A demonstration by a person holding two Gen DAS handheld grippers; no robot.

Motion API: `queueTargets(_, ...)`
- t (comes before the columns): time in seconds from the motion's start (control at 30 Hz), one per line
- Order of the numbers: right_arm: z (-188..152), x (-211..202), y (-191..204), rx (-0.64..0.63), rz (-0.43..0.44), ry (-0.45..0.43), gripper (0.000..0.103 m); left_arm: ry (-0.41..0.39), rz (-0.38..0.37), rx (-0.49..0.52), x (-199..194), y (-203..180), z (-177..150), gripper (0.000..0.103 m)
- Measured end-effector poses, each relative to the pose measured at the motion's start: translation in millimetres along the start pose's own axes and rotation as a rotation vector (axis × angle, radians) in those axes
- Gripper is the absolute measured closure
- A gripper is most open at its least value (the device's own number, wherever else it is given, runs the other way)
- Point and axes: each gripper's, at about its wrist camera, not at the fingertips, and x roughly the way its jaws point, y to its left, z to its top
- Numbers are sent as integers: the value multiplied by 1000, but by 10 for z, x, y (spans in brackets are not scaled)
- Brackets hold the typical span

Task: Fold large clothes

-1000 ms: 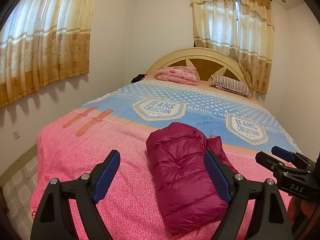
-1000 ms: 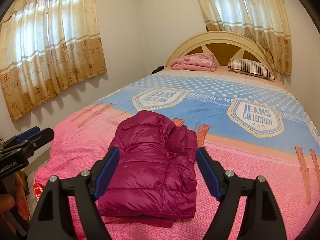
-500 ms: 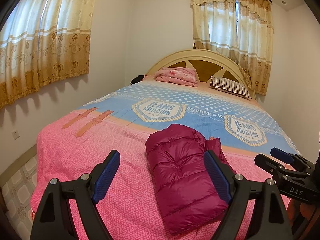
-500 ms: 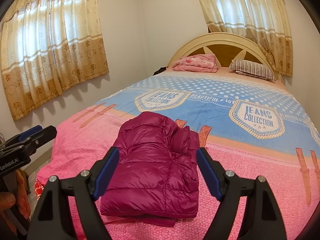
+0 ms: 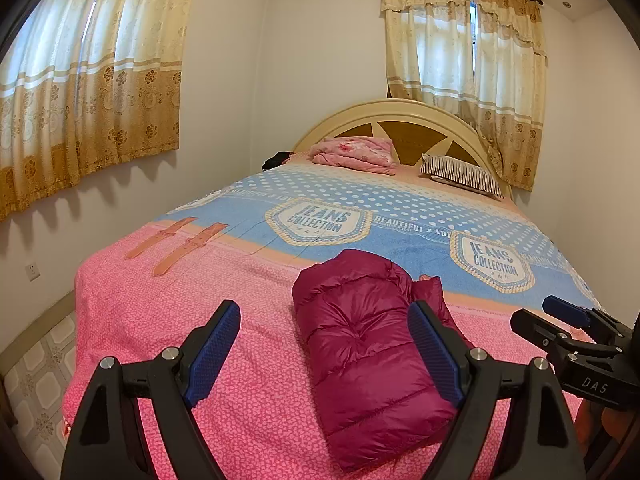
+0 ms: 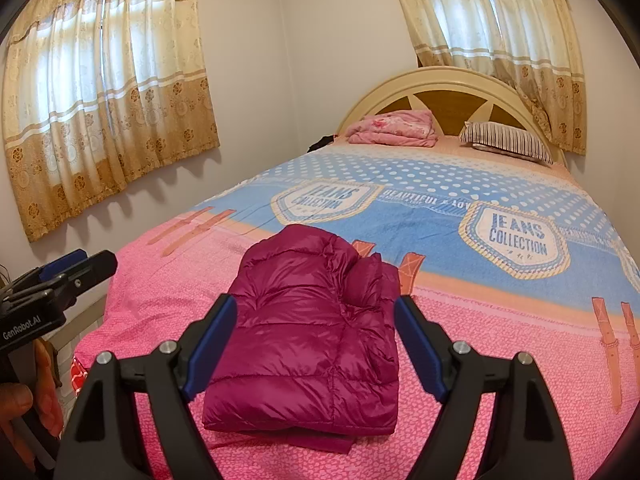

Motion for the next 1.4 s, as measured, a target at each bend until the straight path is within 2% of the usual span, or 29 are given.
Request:
queueTargets(0.47,-7,-3,-10,12,1,5,20,16,5,-3,45,-24,-27,16)
queueTargets(0.57,-4,-1,-5,12,1,4,20,27,-14,-31,71,8,-34,7)
queueTargets(0.63,-6,0,-6,13,3,5,20,35,-9,-37,78,8,-39,7)
queueTargets(1.1,-12,-22,-4,8,1,-1,20,31,31,9,76,-78,-61,6)
queueTargets(1.27,-15,-35,-10,3,0,-5,20,31,110,60,81,-163,-45,5)
queueTargets(1.4,-12,-40,-14,-1,-2,-8,20,49,73,59,109,-174,-61,5)
